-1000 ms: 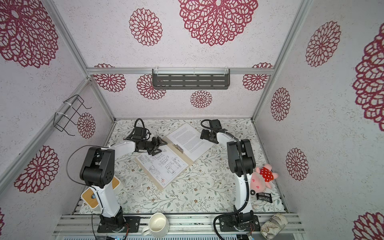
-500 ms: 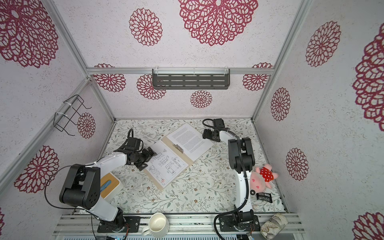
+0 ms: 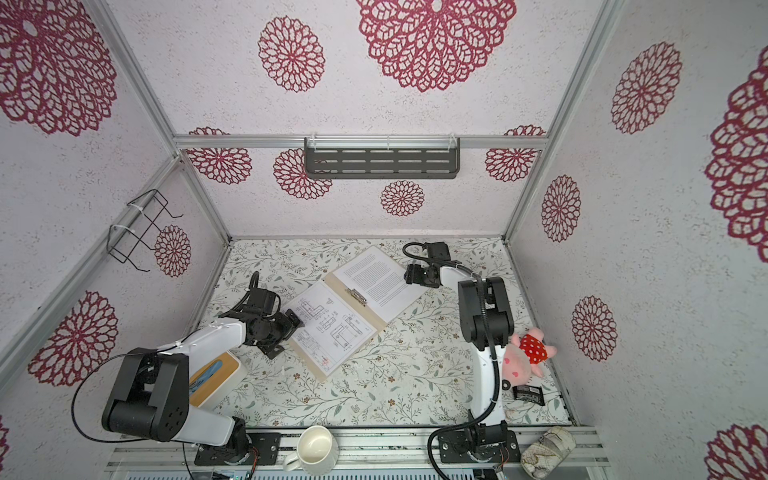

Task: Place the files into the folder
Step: 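Move the left gripper to the near edge of the beige folder cover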

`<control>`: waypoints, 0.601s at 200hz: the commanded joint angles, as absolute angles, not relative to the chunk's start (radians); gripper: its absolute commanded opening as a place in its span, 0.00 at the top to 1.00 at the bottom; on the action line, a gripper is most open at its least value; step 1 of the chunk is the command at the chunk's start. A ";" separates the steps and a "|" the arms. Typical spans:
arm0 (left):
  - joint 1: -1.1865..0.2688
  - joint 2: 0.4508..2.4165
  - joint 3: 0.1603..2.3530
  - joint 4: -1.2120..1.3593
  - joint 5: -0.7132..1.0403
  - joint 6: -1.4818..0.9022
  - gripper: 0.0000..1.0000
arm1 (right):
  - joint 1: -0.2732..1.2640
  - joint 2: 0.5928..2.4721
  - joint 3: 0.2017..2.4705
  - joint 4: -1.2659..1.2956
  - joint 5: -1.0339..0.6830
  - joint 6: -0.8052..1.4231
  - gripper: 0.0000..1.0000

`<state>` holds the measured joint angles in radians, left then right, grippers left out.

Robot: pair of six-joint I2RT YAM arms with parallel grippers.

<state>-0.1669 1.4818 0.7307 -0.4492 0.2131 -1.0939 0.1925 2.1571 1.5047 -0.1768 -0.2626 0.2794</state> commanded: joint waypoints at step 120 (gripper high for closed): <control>-0.066 1.642 0.819 -0.344 0.382 -0.922 0.02 | 0.190 1.826 0.995 -0.152 -0.227 0.474 0.26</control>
<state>-0.0982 1.5749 0.7822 -0.3267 0.3496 -1.0245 0.1768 1.8942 1.1172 -0.0845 -0.2214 0.3550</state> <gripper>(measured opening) 0.976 0.742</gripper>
